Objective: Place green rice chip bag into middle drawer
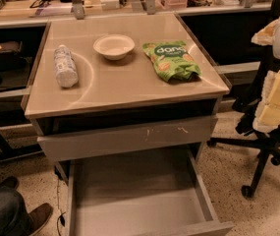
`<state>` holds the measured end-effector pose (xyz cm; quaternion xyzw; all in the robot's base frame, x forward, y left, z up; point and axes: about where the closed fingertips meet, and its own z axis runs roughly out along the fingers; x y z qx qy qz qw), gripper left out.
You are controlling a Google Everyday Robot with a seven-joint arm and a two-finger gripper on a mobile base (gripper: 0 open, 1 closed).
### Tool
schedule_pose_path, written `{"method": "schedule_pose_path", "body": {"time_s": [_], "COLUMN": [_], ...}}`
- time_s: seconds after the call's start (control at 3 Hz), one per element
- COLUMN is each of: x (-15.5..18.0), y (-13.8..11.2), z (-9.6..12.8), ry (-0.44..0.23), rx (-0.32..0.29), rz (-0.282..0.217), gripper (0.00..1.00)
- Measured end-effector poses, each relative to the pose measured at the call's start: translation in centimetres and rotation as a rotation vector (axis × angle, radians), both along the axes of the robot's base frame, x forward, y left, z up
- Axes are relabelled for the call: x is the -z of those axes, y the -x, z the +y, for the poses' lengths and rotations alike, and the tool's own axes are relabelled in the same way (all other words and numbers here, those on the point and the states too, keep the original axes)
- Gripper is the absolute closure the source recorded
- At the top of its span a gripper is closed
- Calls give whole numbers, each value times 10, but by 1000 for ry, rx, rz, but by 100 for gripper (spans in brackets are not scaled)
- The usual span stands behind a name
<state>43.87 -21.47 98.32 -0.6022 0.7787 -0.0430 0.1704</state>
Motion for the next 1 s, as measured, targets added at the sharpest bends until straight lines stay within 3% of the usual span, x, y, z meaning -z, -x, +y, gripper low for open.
{"method": "schedule_pose_path", "body": {"time_s": [0.33, 0.67, 1.0], "x": [0, -4, -7], "y": [0, -33, -35], "z": [0, 32, 34], "ry": [0, -15, -20], "rx": [0, 19, 18], "rz": [-1, 47, 32], "gripper": [0, 0, 0]}}
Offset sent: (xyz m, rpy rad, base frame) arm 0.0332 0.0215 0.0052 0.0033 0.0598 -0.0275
